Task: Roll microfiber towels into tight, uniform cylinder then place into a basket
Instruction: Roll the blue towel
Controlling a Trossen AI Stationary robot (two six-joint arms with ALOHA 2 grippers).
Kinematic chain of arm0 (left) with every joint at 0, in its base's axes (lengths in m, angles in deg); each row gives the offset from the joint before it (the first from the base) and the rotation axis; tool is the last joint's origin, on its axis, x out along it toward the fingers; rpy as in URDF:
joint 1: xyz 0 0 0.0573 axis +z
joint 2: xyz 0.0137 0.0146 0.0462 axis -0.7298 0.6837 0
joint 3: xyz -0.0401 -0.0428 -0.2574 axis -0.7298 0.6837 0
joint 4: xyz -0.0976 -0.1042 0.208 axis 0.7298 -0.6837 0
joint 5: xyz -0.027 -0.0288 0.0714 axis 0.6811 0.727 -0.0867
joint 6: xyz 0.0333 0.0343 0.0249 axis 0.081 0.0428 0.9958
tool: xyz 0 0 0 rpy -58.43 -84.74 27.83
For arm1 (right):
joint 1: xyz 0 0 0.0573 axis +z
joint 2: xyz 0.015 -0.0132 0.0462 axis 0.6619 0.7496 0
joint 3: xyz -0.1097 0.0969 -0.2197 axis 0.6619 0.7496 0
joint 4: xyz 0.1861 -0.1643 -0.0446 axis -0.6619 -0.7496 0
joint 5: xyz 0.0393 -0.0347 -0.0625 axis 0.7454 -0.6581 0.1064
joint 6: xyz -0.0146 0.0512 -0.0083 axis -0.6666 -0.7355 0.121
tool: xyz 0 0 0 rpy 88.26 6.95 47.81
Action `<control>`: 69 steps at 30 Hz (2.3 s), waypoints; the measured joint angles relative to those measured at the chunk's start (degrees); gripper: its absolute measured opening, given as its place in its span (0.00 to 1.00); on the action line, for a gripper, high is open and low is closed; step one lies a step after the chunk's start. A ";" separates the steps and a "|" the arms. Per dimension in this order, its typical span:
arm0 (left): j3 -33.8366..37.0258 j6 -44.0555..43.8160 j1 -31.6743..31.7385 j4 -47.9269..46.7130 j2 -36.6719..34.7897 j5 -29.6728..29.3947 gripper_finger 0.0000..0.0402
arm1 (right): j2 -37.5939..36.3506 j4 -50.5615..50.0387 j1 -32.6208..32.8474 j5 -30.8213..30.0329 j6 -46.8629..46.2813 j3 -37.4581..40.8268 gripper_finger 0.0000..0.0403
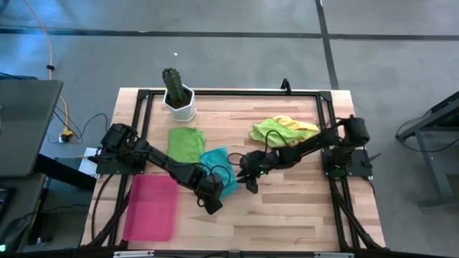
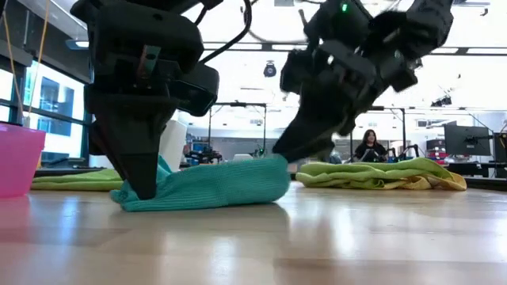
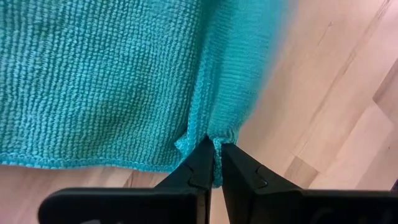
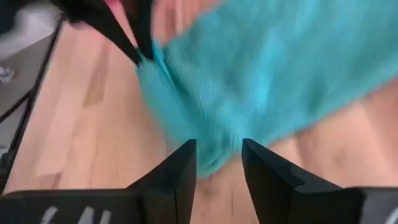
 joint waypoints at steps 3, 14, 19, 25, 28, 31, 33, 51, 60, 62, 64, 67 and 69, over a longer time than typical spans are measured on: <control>0.00 0.00 0.07 0.04 0.00 0.00 0.04 | -2.90 -2.48 0.69 -2.27 11.79 0.00 0.31; 0.00 0.00 0.17 0.25 0.00 -0.58 0.04 | 2.38 6.67 10.48 -12.70 44.05 -0.07 0.31; 0.00 -0.29 0.22 0.44 0.02 -0.83 0.04 | 3.07 8.99 11.45 -17.72 44.00 -0.24 0.31; 0.00 -0.42 0.22 0.44 0.02 -0.88 0.04 | 3.07 11.04 12.29 -12.64 43.15 -0.24 0.31; 0.00 -0.44 0.24 0.47 0.02 -0.83 0.04 | 3.07 10.88 12.40 -11.66 42.99 -0.24 0.31; -0.02 -0.44 0.24 0.47 0.02 -0.62 0.04 | 4.04 11.16 12.06 -11.71 42.99 -0.29 0.31; -0.02 -0.54 0.24 0.49 0.02 -0.60 0.04 | 5.37 11.69 11.42 -11.71 42.97 -0.29 0.31; -0.02 -0.47 0.26 0.65 0.02 -0.09 0.04 | 8.19 11.41 8.40 -12.98 40.87 -0.29 0.31; -0.04 -0.47 0.26 0.88 0.02 -0.15 0.04 | 8.19 6.94 8.79 -12.59 39.19 -0.34 0.31; -0.04 -0.46 0.26 0.88 0.02 -0.15 0.04 | 8.17 6.63 8.79 -12.58 38.47 -0.40 0.31; -0.04 -0.46 0.26 0.88 0.02 -0.15 0.04 | 8.17 6.85 8.79 -12.59 38.44 -0.40 0.31; -0.04 -0.40 0.26 0.88 0.02 -0.15 0.04 | 8.17 6.89 8.79 -12.59 37.28 -0.40 0.31; -0.04 0.81 0.26 1.08 0.02 -0.15 0.04 | 8.17 6.45 8.72 -12.59 34.18 -0.40 0.31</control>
